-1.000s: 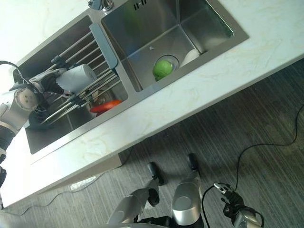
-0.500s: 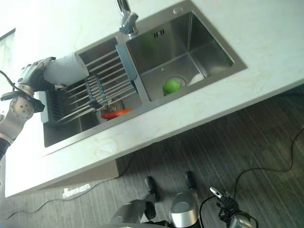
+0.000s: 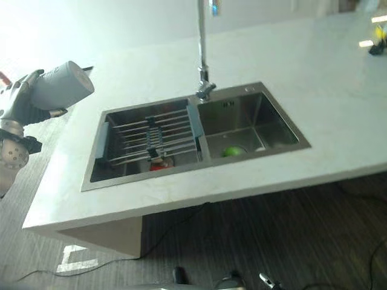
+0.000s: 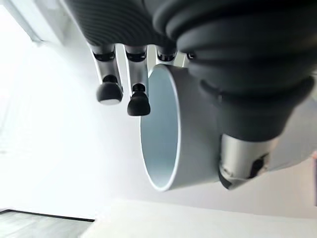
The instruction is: Place the dishes in the dishwasher.
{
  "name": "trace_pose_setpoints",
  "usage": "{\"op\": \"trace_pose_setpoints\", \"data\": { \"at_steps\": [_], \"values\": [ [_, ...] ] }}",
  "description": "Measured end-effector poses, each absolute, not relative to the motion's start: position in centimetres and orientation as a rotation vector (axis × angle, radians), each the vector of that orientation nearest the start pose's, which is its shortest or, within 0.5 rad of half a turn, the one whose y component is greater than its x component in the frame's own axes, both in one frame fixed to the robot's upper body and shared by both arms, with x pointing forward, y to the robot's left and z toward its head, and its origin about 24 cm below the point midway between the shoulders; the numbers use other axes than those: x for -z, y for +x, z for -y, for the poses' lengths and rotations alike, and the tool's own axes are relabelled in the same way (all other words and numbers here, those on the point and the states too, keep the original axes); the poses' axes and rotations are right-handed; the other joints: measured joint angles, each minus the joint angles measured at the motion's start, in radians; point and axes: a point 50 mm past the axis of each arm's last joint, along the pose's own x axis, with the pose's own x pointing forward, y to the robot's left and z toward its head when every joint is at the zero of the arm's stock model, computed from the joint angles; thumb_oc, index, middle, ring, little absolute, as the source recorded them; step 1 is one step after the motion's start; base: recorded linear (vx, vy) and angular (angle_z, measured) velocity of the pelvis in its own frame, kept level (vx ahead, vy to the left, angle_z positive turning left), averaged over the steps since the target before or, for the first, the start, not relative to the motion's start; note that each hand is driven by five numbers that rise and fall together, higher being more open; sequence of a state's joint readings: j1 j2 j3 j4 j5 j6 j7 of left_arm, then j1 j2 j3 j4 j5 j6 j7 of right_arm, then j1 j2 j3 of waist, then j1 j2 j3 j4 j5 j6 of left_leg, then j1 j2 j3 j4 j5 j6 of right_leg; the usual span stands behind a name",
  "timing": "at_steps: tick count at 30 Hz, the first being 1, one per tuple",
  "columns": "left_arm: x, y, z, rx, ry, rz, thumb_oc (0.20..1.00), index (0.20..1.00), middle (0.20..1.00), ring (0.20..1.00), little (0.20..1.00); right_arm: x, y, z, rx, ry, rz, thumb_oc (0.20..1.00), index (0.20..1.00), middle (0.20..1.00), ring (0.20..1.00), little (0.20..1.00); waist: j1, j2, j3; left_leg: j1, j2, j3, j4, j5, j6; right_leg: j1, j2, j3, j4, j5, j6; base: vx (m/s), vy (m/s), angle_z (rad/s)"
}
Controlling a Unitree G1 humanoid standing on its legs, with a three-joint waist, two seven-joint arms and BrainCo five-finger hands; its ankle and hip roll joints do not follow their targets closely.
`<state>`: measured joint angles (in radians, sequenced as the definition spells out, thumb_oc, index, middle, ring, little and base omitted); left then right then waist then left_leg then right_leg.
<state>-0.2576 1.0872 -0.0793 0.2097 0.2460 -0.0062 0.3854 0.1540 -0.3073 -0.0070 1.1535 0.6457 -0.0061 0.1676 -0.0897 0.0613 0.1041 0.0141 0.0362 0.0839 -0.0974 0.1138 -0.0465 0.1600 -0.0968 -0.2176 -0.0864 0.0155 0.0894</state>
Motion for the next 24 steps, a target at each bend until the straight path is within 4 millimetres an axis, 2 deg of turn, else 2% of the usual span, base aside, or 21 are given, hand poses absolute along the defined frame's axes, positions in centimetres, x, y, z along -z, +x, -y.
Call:
{"op": "trace_pose_setpoints", "data": {
  "at_steps": [1,2,3,5,6,7,8,9,10,11,12,13,15,16,18,19,20,21,22,23,24],
  "values": [
    [-19.1,27.0,-33.6,-0.438,1.308,0.285,0.200,0.200,0.200,0.200,0.200,15.8,3.8,26.2,0.459,0.389,-1.152,1.000,1.000,1.000,1.000,1.000,0.003,-0.005,-0.003,-0.004,0.004,-0.032,0.000,0.013,-0.001,0.009,0.011,-0.025,0.000,-0.012,-0.013,-0.14,-0.213,0.91],
    [-18.6,26.6,-33.8,-0.438,1.311,0.270,0.200,0.200,0.200,0.200,0.200,16.0,3.4,26.0,0.449,0.389,-1.168,1.000,1.000,1.000,1.000,1.000,0.032,-0.005,-0.006,-0.011,0.011,-0.054,0.000,0.024,-0.002,0.014,0.025,-0.029,0.001,-0.018,-0.020,-0.17,-0.228,0.84],
    [-18.4,26.2,-34.3,-0.449,1.314,0.254,0.200,0.200,0.200,0.200,0.200,16.0,3.1,25.9,0.448,0.393,-1.181,1.000,1.000,1.000,1.000,1.000,0.060,0.001,-0.005,-0.018,0.020,-0.080,0.000,0.031,-0.011,0.013,0.040,-0.040,0.011,-0.030,-0.028,-0.18,-0.196,0.67],
    [-18.1,25.0,-35.5,-0.492,1.318,0.220,0.200,0.200,0.200,0.200,0.200,16.0,2.8,26.1,0.443,0.387,-1.191,1.000,1.000,1.000,1.000,1.000,0.085,0.019,-0.006,-0.044,0.046,-0.128,-0.001,0.027,-0.040,0.012,0.075,-0.060,0.032,-0.049,-0.050,-0.20,-0.149,0.75],
    [-18.2,24.7,-35.8,-0.507,1.318,0.218,0.200,0.200,0.200,0.200,0.200,15.9,2.7,26.4,0.439,0.375,-1.193,1.000,1.000,1.000,1.000,1.000,0.106,0.028,-0.007,-0.055,0.075,-0.083,-0.001,0.013,-0.026,0.009,0.087,-0.076,0.041,-0.055,-0.063,-0.22,-0.126,0.81],
    [-18.6,24.6,-36.0,-0.522,1.314,0.232,0.200,0.200,0.200,0.200,0.200,15.8,2.7,26.8,0.444,0.368,-1.191,1.000,1.000,1.000,1.000,1.000,0.128,0.032,-0.007,-0.069,0.095,-0.025,0.000,-0.050,-0.027,-0.007,0.092,-0.102,0.070,-0.066,-0.078,-0.29,-0.131,1.04],
    [-19.5,24.3,-35.8,-0.532,1.304,0.285,0.200,0.200,0.200,0.200,0.200,15.6,2.9,27.4,0.446,0.350,-1.180,1.000,1.000,1.000,1.000,1.000,0.127,0.038,-0.005,-0.106,0.105,-0.015,0.000,-0.124,-0.034,-0.048,0.083,-0.099,0.111,-0.081,-0.100,-0.31,-0.086,1.24],
    [-20.3,24.2,-35.6,-0.544,1.287,0.344,0.200,0.200,0.200,0.200,0.200,15.4,3.2,27.8,0.449,0.339,-1.172,1.000,1.000,1.000,1.000,1.000,0.129,0.017,-0.001,-0.129,0.100,0.026,0.020,-0.121,-0.039,-0.077,0.058,-0.136,0.110,-0.082,-0.115,-0.30,-0.076,1.30],
    [-20.2,24.1,-35.4,-0.534,1.272,0.361,0.200,0.200,0.200,0.200,0.200,15.2,3.4,28.3,0.454,0.324,-1.169,1.000,1.000,1.000,1.000,1.000,0.135,-0.004,0.013,-0.145,0.077,0.095,0.132,-0.112,-0.046,-0.081,0.019,-0.165,0.112,-0.077,-0.119,-0.31,-0.057,1.12],
    [-19.8,24.2,-35.1,-0.526,1.243,0.375,0.200,0.200,0.200,0.200,0.200,15.0,3.6,28.8,0.455,0.308,-1.162,1.000,1.000,1.000,1.000,1.000,0.130,-0.009,0.015,-0.134,0.064,0.141,0.265,-0.122,-0.049,-0.075,-0.009,-0.198,0.097,-0.068,-0.124,-0.22,-0.023,0.87],
    [-19.7,24.3,-34.9,-0.520,1.229,0.391,0.200,0.200,0.200,0.200,0.200,14.9,3.7,29.0,0.454,0.303,-1.156,1.000,1.000,1.000,1.000,1.000,0.125,-0.008,0.014,-0.125,0.062,0.174,0.324,-0.136,-0.034,-0.074,-0.018,-0.229,0.090,-0.063,-0.126,-0.26,0.008,1.21],
    [-20.2,25.4,-33.6,-0.493,1.205,0.448,0.200,0.200,0.200,0.200,0.200,15.0,3.8,28.9,0.454,0.307,-1.157,1.000,1.000,1.000,1.000,1.000,0.111,-0.024,0.018,-0.107,0.068,0.244,0.434,-0.174,-0.018,-0.070,-0.044,-0.295,0.068,-0.043,-0.116,-0.23,0.071,1.39],
    [-21.7,26.8,-31.6,-0.438,1.181,0.562,0.200,0.200,0.200,0.200,0.200,14.9,4.1,28.9,0.451,0.307,-1.149,1.000,1.000,1.000,1.000,1.000,0.079,-0.042,0.034,-0.056,0.085,0.317,0.487,-0.211,-0.025,-0.084,-0.068,-0.385,0.053,-0.009,-0.112,-0.26,0.138,1.67],
    [-22.7,27.3,-30.8,-0.431,1.172,0.613,0.200,0.200,0.200,0.200,0.200,14.9,4.4,29.0,0.453,0.307,-1.137,1.000,1.000,1.000,1.000,1.000,0.052,-0.045,0.054,-0.006,0.117,0.378,0.481,-0.210,-0.027,-0.085,-0.080,-0.433,0.056,-0.010,-0.120,-0.24,0.257,1.51],
    [-23.7,28.5,-29.3,-0.397,1.160,0.674,0.200,0.200,0.200,0.200,0.200,14.5,4.2,29.9,0.487,0.309,-1.117,1.000,1.000,1.000,1.000,1.000,0.021,-0.022,0.094,0.091,0.155,0.414,0.403,-0.187,-0.023,-0.118,-0.088,-0.384,0.089,-0.026,-0.112,-0.25,0.364,1.42],
    [-24.1,29.2,-28.2,-0.362,1.157,0.701,0.200,0.200,0.200,0.200,0.200,14.2,3.8,30.8,0.516,0.298,-1.095,1.000,1.000,1.000,1.000,1.000,-0.005,0.002,0.113,0.109,0.157,0.438,0.356,-0.134,-0.003,-0.135,-0.102,-0.352,0.122,-0.030,-0.107,-0.22,0.463,1.40],
    [-24.0,30.0,-27.3,-0.326,1.155,0.714,0.200,0.200,0.200,0.200,0.200,13.9,3.5,31.2,0.533,0.291,-1.078,1.000,1.000,1.000,1.000,1.000,-0.011,0.016,0.116,0.111,0.104,0.437,0.286,-0.128,-0.001,-0.174,-0.136,-0.303,0.188,-0.051,-0.082,-0.17,0.443,1.68],
    [-24.0,30.2,-26.7,-0.314,1.140,0.728,0.200,0.200,0.200,0.200,0.200,14.0,3.0,31.2,0.539,0.296,-1.084,1.000,1.000,1.000,1.000,1.000,-0.027,0.022,0.115,0.119,0.036,0.411,0.198,-0.109,0.016,-0.208,-0.170,-0.260,0.220,-0.042,-0.045,-0.16,0.472,1.34],
    [-23.7,30.2,-26.5,-0.311,1.122,0.725,0.200,0.200,0.200,0.200,0.200,13.9,3.2,31.4,0.541,0.299,-1.074,1.000,1.000,1.000,1.000,1.000,-0.017,0.044,0.118,0.134,0.006,0.393,0.132,-0.109,0.021,-0.217,-0.185,-0.255,0.227,-0.026,-0.024,-0.12,0.381,1.12],
    [-22.8,30.2,-26.8,-0.307,1.128,0.693,0.200,0.200,0.200,0.200,0.200,13.9,4.6,31.1,0.518,0.301,-1.047,1.000,1.000,1.000,1.000,1.000,0.000,0.059,0.123,0.146,-0.018,0.363,0.081,-0.110,0.023,-0.220,-0.208,-0.267,0.229,-0.002,0.012,-0.11,0.390,0.61],
    [-22.2,30.0,-27.0,-0.303,1.134,0.668,0.200,0.200,0.200,0.200,0.200,13.8,6.2,30.7,0.489,0.312,-1.011,1.000,1.000,1.000,1.000,1.000,0.018,0.058,0.122,0.147,-0.038,0.347,0.065,-0.111,0.023,-0.219,-0.229,-0.278,0.230,0.013,0.028,-0.10,0.338,0.50]
  ]
}}
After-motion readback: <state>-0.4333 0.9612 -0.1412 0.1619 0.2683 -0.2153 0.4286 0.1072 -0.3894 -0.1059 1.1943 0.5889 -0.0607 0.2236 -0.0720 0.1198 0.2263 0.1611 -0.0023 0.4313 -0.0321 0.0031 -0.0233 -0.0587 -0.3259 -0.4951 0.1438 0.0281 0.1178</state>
